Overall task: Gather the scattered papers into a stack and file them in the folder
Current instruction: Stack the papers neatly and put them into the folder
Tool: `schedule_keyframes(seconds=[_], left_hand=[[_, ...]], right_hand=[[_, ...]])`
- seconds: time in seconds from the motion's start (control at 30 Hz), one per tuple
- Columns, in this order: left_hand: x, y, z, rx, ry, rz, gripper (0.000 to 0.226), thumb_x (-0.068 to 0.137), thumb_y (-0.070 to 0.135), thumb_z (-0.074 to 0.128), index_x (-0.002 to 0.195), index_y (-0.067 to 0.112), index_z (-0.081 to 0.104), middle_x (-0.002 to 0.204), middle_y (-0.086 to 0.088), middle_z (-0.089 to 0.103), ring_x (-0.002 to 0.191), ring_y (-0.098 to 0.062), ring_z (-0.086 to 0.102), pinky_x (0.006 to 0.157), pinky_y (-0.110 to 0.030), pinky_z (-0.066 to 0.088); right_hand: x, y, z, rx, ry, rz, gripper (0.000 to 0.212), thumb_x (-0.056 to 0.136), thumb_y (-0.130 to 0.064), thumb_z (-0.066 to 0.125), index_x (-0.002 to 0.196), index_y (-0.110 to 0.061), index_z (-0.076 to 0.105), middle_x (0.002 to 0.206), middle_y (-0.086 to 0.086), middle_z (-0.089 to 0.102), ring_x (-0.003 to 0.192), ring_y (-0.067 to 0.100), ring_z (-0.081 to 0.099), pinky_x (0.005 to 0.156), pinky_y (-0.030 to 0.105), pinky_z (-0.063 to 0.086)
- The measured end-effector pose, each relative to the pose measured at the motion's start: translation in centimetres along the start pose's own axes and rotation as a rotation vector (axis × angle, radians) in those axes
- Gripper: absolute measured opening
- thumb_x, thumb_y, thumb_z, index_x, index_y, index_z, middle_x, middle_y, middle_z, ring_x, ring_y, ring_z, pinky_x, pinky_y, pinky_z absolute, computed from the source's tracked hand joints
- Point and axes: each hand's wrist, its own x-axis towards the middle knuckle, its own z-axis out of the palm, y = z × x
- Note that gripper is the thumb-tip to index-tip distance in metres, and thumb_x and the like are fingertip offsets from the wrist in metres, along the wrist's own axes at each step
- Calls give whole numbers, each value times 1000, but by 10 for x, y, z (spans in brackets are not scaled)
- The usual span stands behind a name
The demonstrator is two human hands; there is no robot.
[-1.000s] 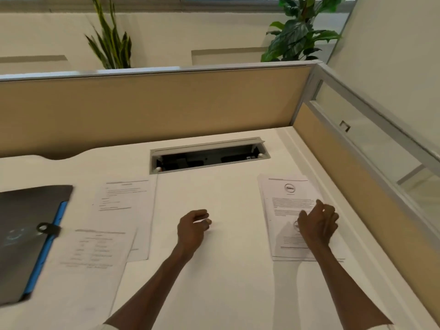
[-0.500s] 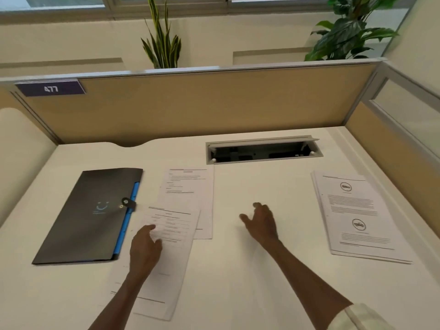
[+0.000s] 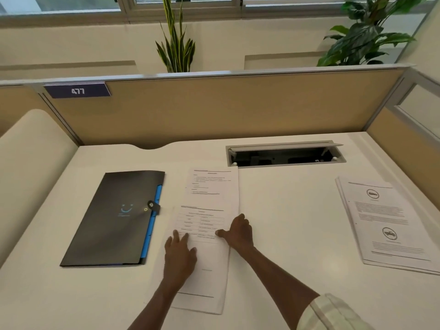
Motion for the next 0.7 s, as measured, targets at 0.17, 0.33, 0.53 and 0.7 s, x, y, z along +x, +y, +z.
schedule_keyframes(seconds=[0.17, 0.33, 0.53, 0.7], left_hand=[[4, 11, 3, -106, -4, 29, 53, 98, 22, 54, 147, 11, 40, 160, -13, 25, 147, -29, 22, 118, -34, 20], [14, 20, -7, -449, 128, -23, 61, 91, 15, 66, 145, 6, 40, 151, -14, 42, 140, -28, 38, 116, -38, 27], [34, 32, -40, -826, 197, -98, 97, 72, 34, 84, 148, 15, 28, 137, 3, 50, 120, -21, 54, 103, -46, 46], [36, 45, -63, -903, 167, 86, 38, 80, 37, 77, 112, 20, 64, 104, 1, 74, 89, -23, 74, 72, -42, 63]], right_hand=[[7, 1, 5, 54, 112, 67, 43, 84, -26, 65, 119, -7, 48, 120, 11, 63, 112, 31, 60, 88, 36, 50], [14, 14, -4, 319, 160, 60, 38, 86, -19, 65, 121, -5, 58, 123, 11, 64, 117, 33, 56, 92, 34, 45], [6, 32, -33, 647, 95, -111, 18, 85, -17, 69, 98, -29, 65, 95, -17, 69, 94, 9, 67, 74, 15, 49], [-5, 29, -71, 747, 145, -229, 21, 84, -19, 72, 97, -33, 65, 88, -21, 69, 81, -8, 64, 61, 4, 49]])
